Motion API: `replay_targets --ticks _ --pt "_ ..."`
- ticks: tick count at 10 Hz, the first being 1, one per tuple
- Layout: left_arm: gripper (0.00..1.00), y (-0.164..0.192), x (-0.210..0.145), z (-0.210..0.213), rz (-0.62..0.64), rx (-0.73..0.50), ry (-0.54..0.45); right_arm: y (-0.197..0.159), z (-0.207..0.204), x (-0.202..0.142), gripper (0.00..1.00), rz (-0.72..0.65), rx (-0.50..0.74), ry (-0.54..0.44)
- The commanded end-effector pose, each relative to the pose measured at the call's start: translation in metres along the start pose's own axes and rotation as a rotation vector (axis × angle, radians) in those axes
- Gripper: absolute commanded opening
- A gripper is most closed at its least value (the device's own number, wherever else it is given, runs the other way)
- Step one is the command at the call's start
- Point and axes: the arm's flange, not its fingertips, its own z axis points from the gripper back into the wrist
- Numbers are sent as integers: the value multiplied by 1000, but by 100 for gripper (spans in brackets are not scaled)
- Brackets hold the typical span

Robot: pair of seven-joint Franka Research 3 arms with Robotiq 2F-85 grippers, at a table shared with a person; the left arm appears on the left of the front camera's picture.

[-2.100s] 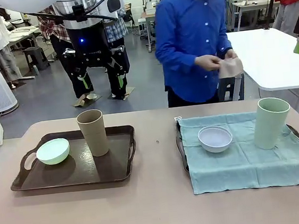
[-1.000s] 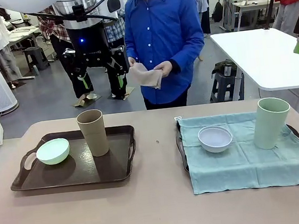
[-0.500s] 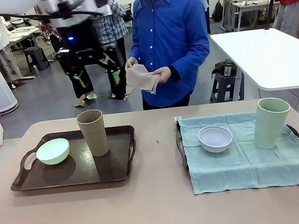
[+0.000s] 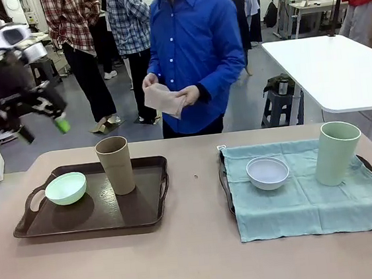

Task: Set up a tray with a mat and arrange the tableware.
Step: Pick up the Picnic Bowl and Reusable plastic cup from the Handle tray in front of the human's position and hold them in the air.

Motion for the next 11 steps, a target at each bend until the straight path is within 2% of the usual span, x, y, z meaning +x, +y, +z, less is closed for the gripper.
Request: replay_targets --ticks 1,4,6,8,9,11 --pt "92 46 -6 2 104 -130 56 -24 0 3 96 -139 261 46" --pt "92 121 -33 5 248 -454 1 -71 6 -5 96 -190 558 7" --pt "92 158 -60 -3 331 -732 -63 -92 5 -8 96 -216 675 -1" --pt "92 157 -77 -14 365 -908 -119 -110 -7 -6 96 -350 699 71" --pt "92 151 -80 -18 358 -948 -131 -116 -15 -6 96 -394 697 115" --pt "92 133 -80 -22 370 -945 -106 -122 -29 -10 96 -456 711 182"
